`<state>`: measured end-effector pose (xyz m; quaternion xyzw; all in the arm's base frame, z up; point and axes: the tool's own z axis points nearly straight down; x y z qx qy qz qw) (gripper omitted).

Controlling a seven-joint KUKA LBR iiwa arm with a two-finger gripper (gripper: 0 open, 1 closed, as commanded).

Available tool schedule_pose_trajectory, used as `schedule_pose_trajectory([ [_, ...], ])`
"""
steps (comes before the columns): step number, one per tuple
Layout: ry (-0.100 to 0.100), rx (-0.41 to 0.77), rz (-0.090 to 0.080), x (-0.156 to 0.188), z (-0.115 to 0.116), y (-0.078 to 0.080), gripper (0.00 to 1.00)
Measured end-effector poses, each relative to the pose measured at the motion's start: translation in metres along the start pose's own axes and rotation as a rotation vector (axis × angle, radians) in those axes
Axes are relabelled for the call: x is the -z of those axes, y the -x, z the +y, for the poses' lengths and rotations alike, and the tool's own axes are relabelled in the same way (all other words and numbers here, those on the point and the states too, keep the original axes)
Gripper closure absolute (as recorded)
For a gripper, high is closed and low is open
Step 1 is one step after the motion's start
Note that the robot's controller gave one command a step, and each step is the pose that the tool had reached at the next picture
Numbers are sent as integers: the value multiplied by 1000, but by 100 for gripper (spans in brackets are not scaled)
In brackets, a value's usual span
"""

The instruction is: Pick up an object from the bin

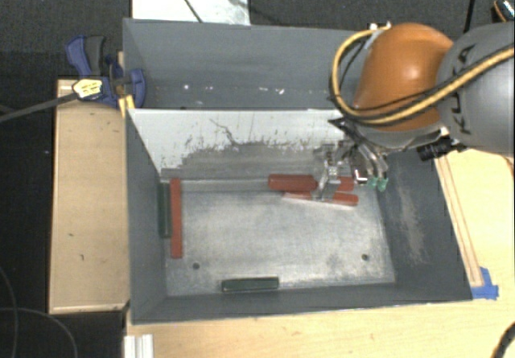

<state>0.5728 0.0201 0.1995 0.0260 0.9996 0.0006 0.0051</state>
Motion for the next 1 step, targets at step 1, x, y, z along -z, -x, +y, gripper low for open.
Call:
schedule_pose_trajectory([
  [1, 3, 31, 2, 57, 62, -30, 100],
])
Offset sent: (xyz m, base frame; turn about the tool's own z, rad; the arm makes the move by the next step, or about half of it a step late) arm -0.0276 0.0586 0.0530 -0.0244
